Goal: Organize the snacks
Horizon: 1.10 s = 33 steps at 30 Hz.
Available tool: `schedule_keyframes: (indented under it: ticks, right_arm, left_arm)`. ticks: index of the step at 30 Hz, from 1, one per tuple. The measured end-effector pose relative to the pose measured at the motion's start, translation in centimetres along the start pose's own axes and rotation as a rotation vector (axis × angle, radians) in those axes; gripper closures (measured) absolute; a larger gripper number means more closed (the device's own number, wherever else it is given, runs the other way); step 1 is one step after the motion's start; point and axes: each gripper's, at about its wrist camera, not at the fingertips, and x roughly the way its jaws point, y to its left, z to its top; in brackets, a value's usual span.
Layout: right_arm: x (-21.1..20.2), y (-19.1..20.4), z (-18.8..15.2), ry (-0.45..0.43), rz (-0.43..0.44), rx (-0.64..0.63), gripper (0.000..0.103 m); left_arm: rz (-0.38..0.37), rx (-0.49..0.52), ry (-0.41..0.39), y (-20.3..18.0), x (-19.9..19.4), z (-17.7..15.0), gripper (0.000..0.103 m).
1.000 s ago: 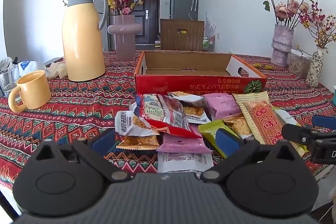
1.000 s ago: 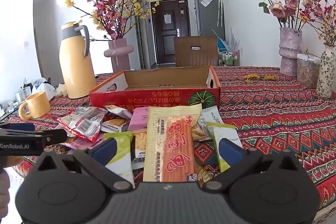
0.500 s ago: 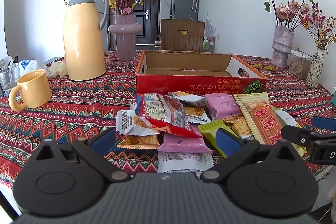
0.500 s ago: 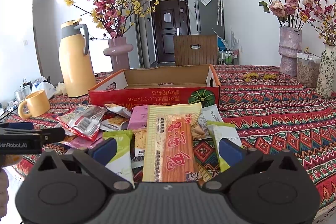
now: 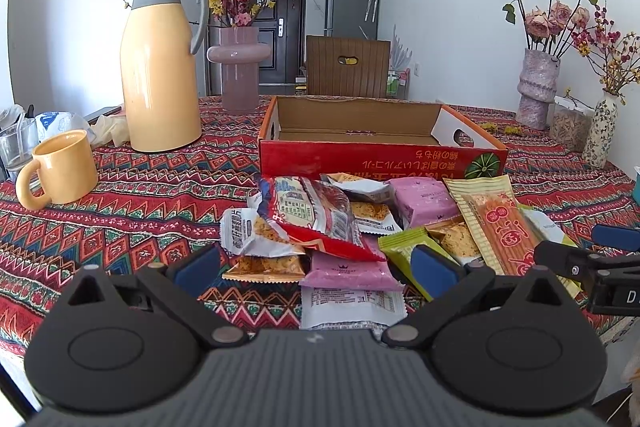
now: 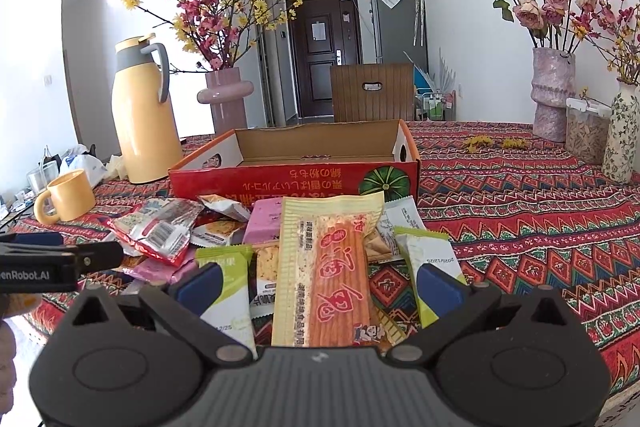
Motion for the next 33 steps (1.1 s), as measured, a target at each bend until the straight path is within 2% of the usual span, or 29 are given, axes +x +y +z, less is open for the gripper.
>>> schedule_keyframes:
  ticks: [27,33]
  right_arm:
    - [0.07,-0.05,0.15,0.008,-0.010,0.007,0.000]
    - [0.10,-0.17,0.09,0.009,-0.013,0.009,0.003]
  left_arm:
    - [-0.001,-0.001,0.000,0.06,-0.03,-0.04,0.000]
    - [-0.001,-0.002,0.002,0.07,-0.02,-0.11,0.000]
